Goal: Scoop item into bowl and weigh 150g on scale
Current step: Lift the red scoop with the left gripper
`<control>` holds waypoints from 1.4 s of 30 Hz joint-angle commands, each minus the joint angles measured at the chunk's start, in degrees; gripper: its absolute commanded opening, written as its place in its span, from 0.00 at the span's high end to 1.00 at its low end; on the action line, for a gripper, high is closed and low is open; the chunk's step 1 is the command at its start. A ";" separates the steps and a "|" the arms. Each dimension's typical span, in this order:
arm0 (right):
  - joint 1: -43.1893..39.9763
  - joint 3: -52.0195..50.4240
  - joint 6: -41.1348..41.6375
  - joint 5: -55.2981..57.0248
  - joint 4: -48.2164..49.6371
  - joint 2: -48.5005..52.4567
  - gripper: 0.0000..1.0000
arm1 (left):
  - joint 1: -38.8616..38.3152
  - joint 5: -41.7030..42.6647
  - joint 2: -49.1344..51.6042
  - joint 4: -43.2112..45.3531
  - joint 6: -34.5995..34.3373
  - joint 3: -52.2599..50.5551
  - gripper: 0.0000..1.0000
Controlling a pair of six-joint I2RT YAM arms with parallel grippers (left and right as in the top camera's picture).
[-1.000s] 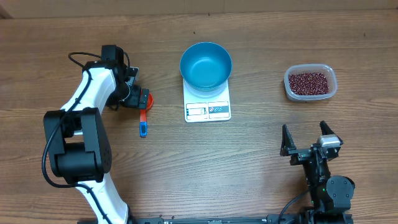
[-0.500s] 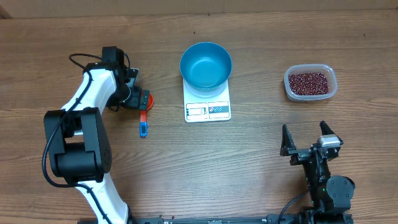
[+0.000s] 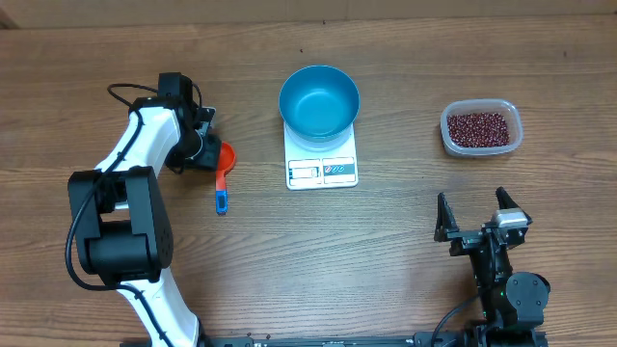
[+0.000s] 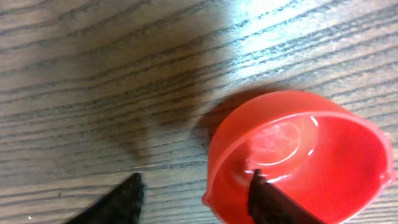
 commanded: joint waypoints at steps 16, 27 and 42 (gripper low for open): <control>0.37 -0.61 -0.09 -0.04 0.24 -0.48 0.00 | -0.37 1.84 -0.83 -4.00 -1.05 0.85 0.96; 0.37 -0.61 -0.09 -0.04 0.24 -0.48 0.00 | -0.39 1.79 -13.99 -5.46 -6.29 1.57 0.96; 0.37 -0.61 -0.09 -0.04 0.24 -0.48 0.00 | -0.39 8.85 -26.82 -10.25 -17.11 1.57 0.96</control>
